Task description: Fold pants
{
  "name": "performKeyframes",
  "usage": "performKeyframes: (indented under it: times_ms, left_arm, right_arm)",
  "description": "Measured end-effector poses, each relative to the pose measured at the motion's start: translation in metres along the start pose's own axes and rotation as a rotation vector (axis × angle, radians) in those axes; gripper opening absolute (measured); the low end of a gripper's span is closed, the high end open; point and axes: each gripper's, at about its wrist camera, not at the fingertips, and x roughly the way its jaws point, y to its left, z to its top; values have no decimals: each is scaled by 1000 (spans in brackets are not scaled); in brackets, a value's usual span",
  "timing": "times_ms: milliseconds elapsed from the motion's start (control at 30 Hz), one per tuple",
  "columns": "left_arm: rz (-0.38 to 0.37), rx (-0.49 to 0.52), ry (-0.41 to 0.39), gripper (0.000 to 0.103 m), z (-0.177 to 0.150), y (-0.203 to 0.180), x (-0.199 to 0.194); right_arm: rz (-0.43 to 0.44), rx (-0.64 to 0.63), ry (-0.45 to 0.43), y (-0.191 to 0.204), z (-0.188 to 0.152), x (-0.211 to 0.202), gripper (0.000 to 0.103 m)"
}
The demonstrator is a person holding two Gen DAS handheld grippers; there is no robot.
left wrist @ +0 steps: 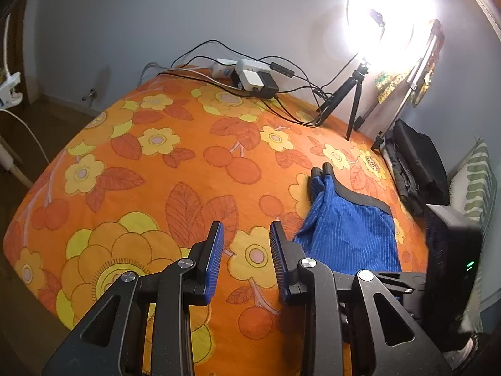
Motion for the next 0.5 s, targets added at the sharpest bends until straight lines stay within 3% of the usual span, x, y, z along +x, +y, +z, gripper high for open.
performKeyframes:
  times_ms: [33,100,133,200,400,500]
  left_arm:
    - [2,0,2,28,0,1,2]
    - [-3,3,9,28,1,0,5]
    - [-15,10,18,34,2,-3,7]
    - [-33,20,17,45,3,-8,10]
    - [-102,72,42,46,6,-37,25]
    - [-161,82,83,54,7,-56,40]
  right_arm:
    - [13,7,-9,-2,0,-6,21]
    - [17,10,-48,-4,-1,-21,40]
    - [19,14,-72,-6,-2,-31,43]
    - [21,30,-107,-14,-5,-50,45]
    - [-84,179,-228,-81,-15,-110,45]
    - [-140,291,-262,-125,-22,-127,47]
